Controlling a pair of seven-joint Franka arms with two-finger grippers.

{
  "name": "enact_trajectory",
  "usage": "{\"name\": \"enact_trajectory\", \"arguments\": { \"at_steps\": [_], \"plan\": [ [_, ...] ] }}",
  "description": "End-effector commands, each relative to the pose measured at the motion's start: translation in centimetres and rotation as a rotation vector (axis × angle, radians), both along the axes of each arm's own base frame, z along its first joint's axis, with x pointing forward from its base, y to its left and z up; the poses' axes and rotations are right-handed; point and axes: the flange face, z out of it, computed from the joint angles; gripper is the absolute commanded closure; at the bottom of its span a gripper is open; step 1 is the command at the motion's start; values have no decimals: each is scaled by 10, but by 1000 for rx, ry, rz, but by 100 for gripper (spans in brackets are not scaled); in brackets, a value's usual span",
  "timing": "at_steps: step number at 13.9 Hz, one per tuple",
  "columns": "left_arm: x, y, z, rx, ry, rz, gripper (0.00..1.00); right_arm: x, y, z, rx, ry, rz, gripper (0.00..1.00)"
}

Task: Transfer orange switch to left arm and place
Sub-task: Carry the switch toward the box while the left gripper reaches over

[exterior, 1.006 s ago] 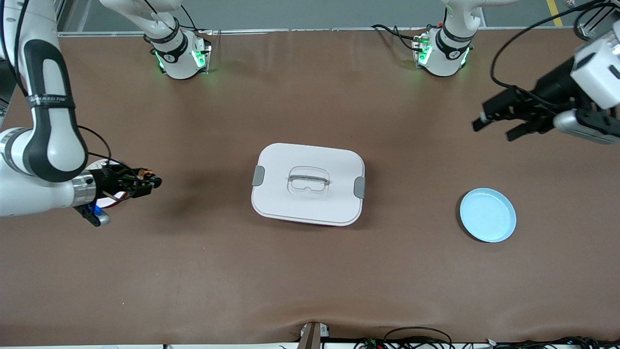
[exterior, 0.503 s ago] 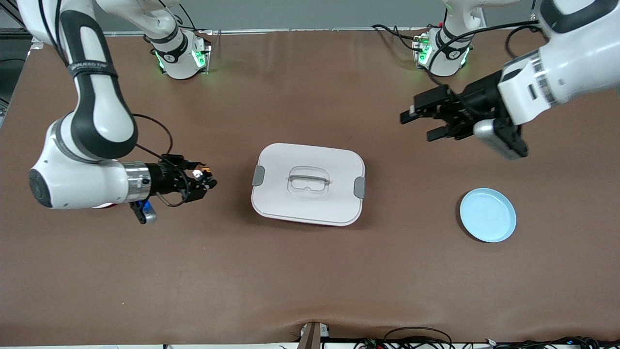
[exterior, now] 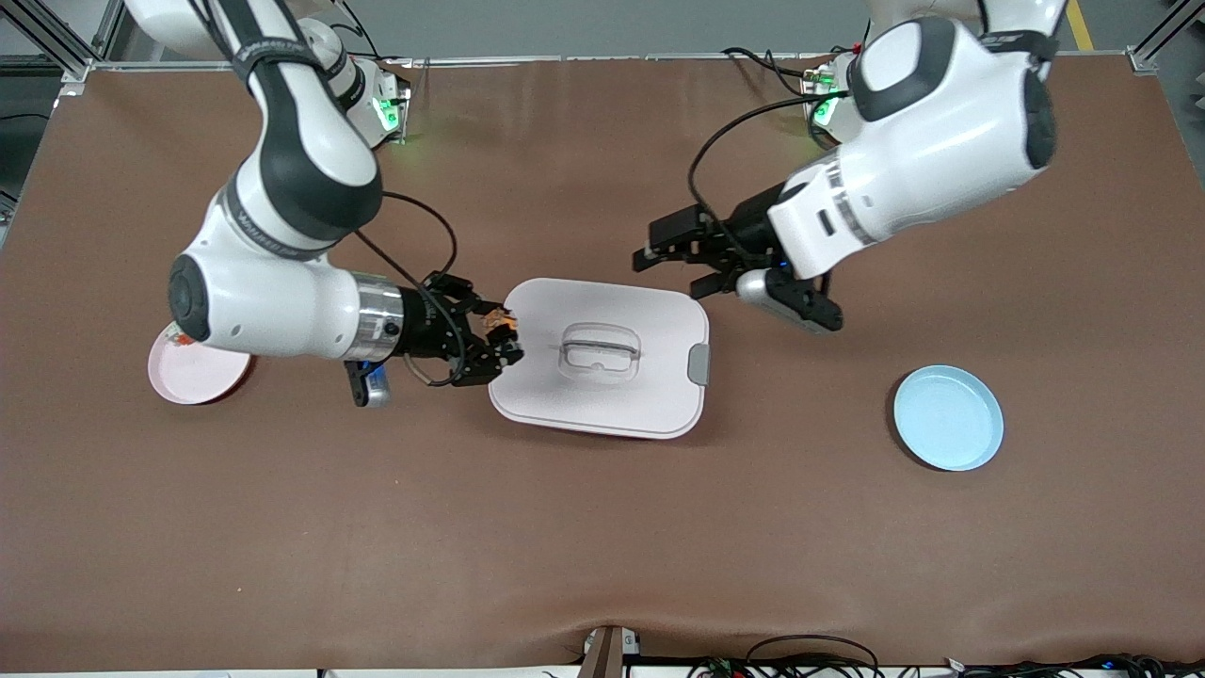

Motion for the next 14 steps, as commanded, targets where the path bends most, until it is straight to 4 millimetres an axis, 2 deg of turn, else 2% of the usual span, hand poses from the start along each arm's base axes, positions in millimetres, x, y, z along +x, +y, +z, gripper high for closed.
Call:
{"name": "enact_trajectory", "arguments": {
  "at_steps": [1,4,6,8,14],
  "plan": [
    [9,-20,-11,-40,-15,68,0,3,17,24,22,7,-78,100],
    [17,-30,-29,-56,-38,119,0,-1,38,36,33,-5,-145,100],
    [15,-41,-38,-75,-23,126,0,-4,50,42,43,-23,-161,100],
    [17,-42,-47,-74,-9,128,0,-5,61,51,58,-37,-198,100],
    [25,-48,-46,-89,-19,124,0,2,95,53,92,-69,-263,100]
  ]
}}
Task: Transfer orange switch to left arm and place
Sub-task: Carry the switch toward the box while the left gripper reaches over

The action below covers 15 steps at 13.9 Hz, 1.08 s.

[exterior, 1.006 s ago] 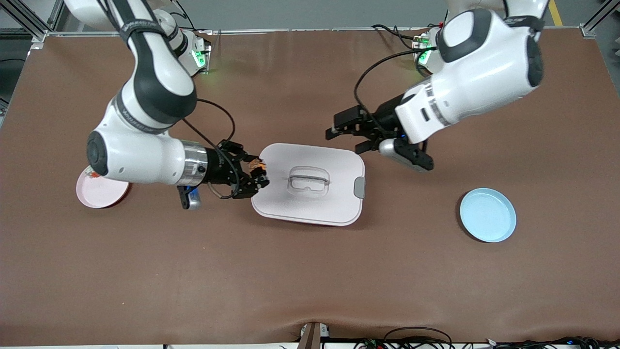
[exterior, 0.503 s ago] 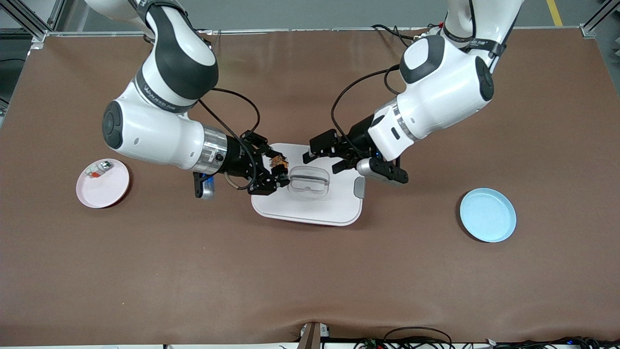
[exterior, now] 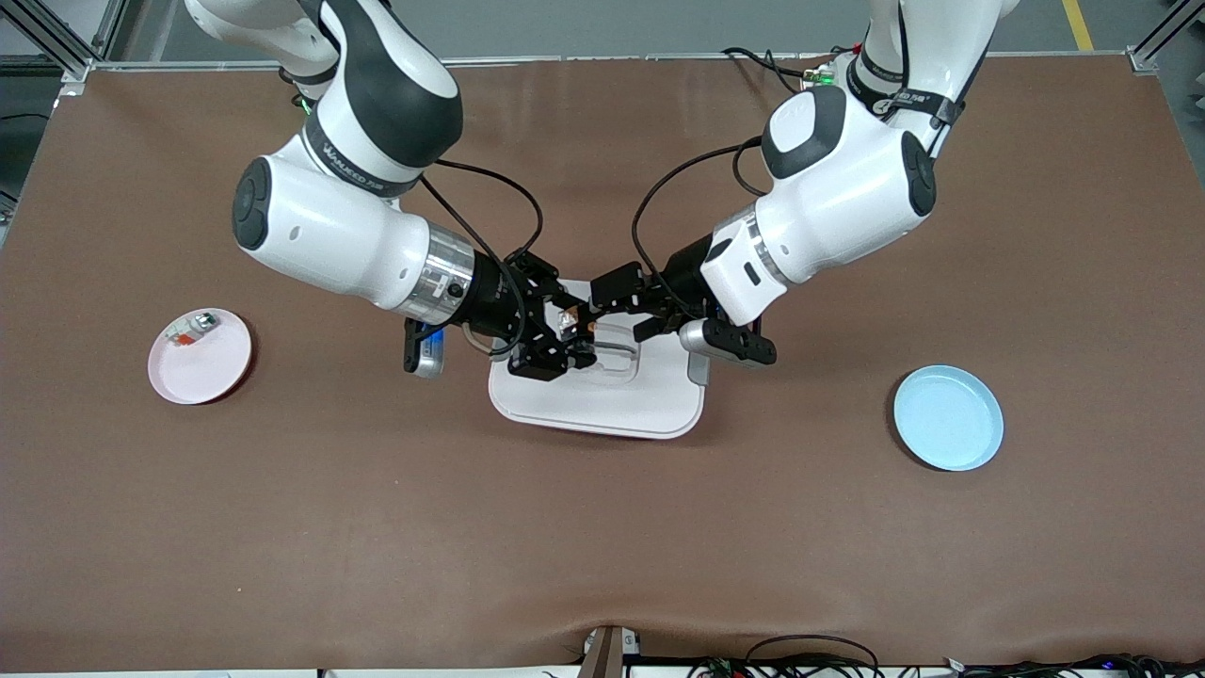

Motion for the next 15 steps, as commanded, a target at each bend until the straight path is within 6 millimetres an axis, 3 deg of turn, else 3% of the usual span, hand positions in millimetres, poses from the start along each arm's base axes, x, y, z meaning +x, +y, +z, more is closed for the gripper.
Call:
{"name": "enact_trajectory", "arguments": {
  "at_steps": [1,8,13,15],
  "plan": [
    [9,-6,6,-37,-10,11,0,10,21,1,27,8,-29,100],
    [27,-2,-7,-30,-77,-34,0,16,29,10,53,-22,-67,100],
    [30,2,-5,-27,-115,-48,0,17,29,11,55,-24,-68,100],
    [31,4,-4,-26,-120,-50,33,16,29,10,54,-23,-67,100]
  ]
}}
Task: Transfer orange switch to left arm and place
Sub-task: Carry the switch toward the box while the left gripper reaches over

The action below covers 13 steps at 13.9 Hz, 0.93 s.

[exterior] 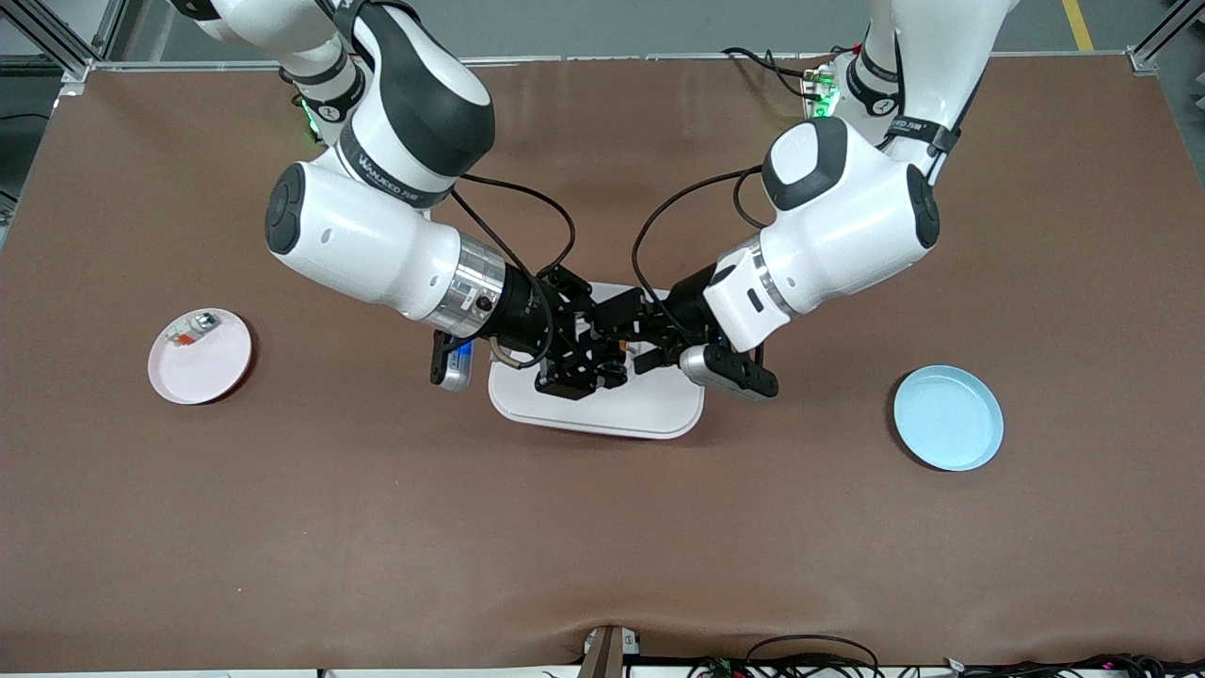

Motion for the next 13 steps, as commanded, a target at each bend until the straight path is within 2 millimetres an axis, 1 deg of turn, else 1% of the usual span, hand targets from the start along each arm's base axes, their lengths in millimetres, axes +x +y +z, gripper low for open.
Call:
{"name": "enact_trajectory", "arguments": {
  "at_steps": [1,3,4,5,6,8,9,10,11,13],
  "plan": [
    [3,-1,4,-19,-23,-9,43,2,5,6,19,2,-16,100],
    [3,-1,3,-19,-22,-8,76,2,5,6,19,2,-16,100],
    [4,0,4,-20,-26,-3,86,2,5,6,20,2,-18,100],
    [4,0,4,-21,-28,-1,98,3,5,8,24,-7,-25,100],
    [4,0,4,-21,-29,0,100,3,5,9,27,-13,-27,100],
    [4,0,4,-21,-30,1,100,3,6,9,28,-13,-25,100],
    [5,0,5,-22,-35,4,100,4,4,9,27,-13,-26,56],
    [5,1,5,-23,-36,8,100,4,4,9,27,-13,-26,1],
    [5,1,5,-23,-37,9,100,5,3,9,24,-16,-27,0],
    [5,0,5,-23,-38,9,100,11,-9,9,13,-21,-32,0]
  ]
}}
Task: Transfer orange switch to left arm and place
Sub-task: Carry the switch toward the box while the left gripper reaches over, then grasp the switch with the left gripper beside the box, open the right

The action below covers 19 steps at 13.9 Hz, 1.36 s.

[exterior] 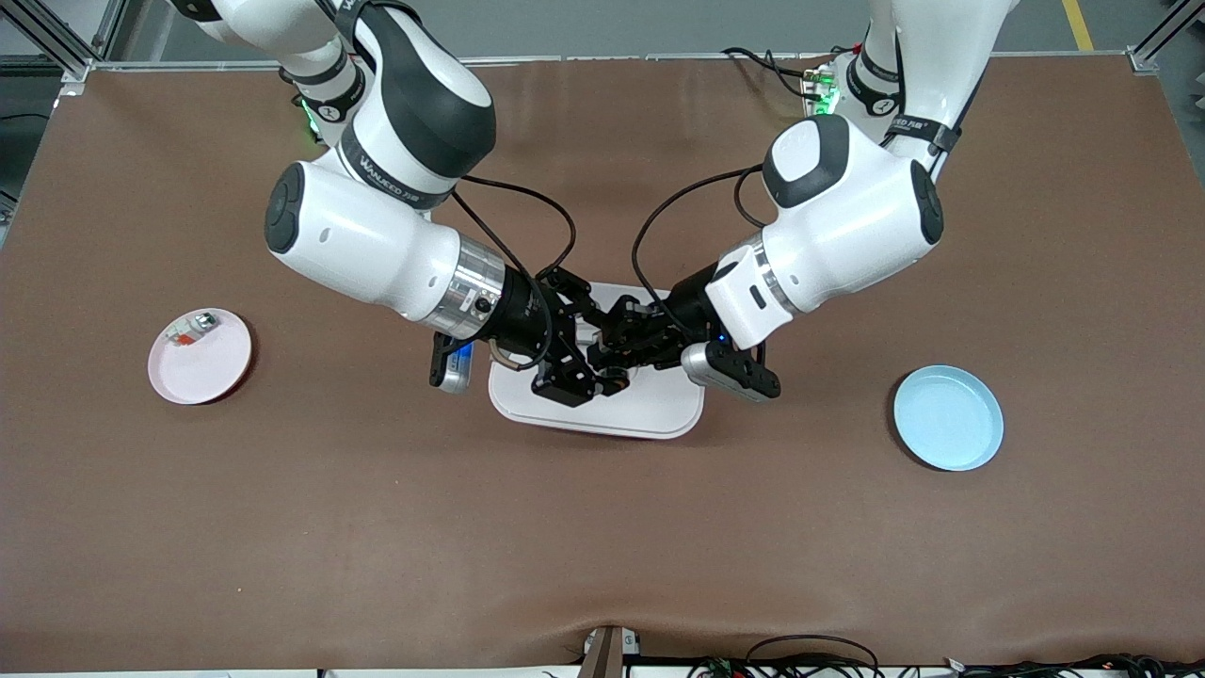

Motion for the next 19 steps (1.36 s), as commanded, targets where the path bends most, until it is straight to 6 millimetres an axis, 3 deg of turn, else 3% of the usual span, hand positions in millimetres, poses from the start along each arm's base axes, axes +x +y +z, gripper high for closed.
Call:
{"name": "enact_trajectory", "arguments": {
  "at_steps": [1,6,8,13,19],
  "plan": [
    [2,-1,3,-18,-15,8,100,9,-11,7,0,-7,-13,0],
    [3,17,21,-5,-35,25,100,30,-76,13,-57,-37,154,0],
    [6,40,32,17,-29,21,100,35,-113,15,-82,-65,272,0],
    [-1,93,66,174,-2,-67,100,38,-231,16,-134,-72,528,0],
    [-10,181,91,304,102,-107,100,15,-322,17,-302,-79,865,0]
  ]
}}
